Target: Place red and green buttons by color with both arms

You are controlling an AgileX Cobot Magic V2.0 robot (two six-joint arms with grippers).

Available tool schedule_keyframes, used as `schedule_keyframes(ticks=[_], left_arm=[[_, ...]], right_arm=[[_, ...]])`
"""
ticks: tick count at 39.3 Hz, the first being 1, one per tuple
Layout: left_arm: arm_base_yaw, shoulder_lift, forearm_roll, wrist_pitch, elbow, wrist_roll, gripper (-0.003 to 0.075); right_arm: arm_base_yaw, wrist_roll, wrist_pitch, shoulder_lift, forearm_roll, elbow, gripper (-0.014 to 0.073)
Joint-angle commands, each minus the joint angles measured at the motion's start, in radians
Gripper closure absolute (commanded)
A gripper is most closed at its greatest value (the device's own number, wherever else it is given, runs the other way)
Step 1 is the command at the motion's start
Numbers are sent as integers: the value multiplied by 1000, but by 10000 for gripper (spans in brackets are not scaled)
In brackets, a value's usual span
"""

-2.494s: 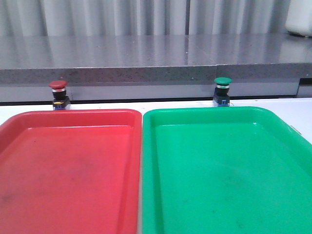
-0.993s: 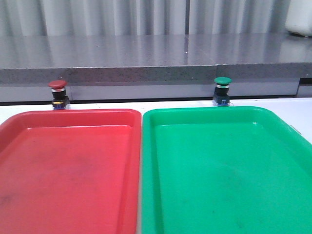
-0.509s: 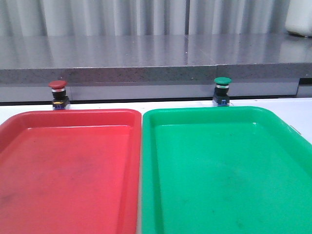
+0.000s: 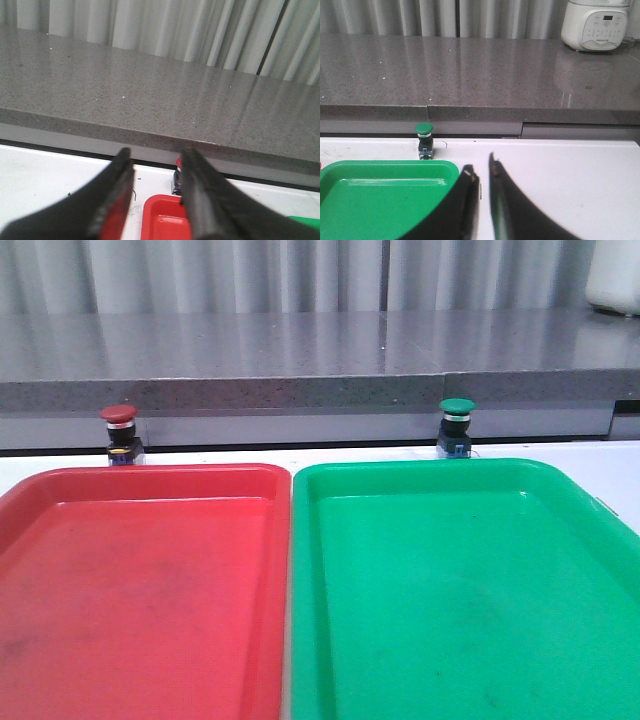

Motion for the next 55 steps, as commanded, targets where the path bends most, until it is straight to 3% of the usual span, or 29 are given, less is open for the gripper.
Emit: schedule_keyframes(ticks=[1,4,6,23,30,37,43,55], left_arm=[[1,14,-10,-79,-35,-6,167],[1,14,-10,-79,-35,-6,31],[1,14,-10,-79,-35,-6,22],[1,65,-10,-103,-33,-6,128],[-34,288,-17,-227,-50,-4,136],[-144,574,-9,-241,-166,78,136],[-197,823,7,-128,-354,78,136],[-199,1274,40,182,-823,83,136]], right_arm=[[-4,0,-79,19,-3,-33,229],[-4,0,-79,19,-3,-33,50],[-4,0,-77,19,-3,-33,-20],[-4,0,-65,19,-3,-33,5],[-4,0,-65,19,-3,-33,5],[-4,0,-65,19,-3,-33,5],[-4,0,-65,19,-3,-33,5],[-4,0,-65,19,-3,-33,5]])
